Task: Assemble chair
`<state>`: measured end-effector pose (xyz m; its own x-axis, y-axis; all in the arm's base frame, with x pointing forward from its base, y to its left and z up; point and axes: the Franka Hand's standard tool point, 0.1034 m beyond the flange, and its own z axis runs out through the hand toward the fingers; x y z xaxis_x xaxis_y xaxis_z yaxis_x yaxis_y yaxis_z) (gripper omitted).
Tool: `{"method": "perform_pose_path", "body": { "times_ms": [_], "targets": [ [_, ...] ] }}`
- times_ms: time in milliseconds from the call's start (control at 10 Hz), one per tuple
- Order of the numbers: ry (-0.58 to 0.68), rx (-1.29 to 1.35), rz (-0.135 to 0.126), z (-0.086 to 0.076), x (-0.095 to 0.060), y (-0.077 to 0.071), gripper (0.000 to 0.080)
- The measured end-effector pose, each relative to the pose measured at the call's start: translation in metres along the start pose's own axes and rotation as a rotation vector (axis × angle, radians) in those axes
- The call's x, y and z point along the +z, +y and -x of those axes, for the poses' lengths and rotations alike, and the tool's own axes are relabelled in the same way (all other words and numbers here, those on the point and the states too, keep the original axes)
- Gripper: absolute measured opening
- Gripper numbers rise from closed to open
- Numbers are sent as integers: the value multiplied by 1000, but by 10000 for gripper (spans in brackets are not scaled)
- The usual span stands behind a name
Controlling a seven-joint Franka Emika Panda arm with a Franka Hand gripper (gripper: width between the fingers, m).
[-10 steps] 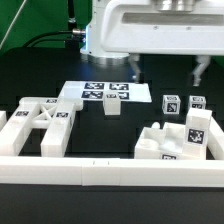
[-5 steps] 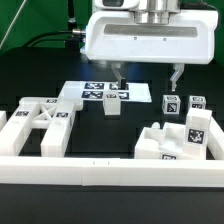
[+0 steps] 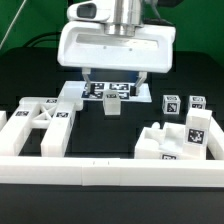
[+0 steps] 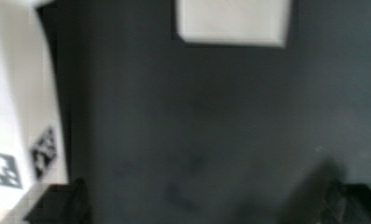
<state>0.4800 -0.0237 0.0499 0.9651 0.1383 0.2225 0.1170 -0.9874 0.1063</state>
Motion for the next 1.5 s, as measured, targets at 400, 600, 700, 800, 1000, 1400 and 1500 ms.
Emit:
{"method": "perform_pose_path", "body": {
  "times_ms": [400,600,700,800,1000,1400,1500],
  "targets": [
    [-161,4,-59,6,3,-16,649],
    [-289,-1,-90,9,4,-15,649],
    [-395,-20,-94,15,2,-14,649],
    [-465,-15,-88,15,1,-14,649],
    [-598,-22,-86,24,1,-14,649],
    [-840,-29,-97,27,5,-16,649],
    [-868,-22,-86,25,13,-16,649]
  ]
}}
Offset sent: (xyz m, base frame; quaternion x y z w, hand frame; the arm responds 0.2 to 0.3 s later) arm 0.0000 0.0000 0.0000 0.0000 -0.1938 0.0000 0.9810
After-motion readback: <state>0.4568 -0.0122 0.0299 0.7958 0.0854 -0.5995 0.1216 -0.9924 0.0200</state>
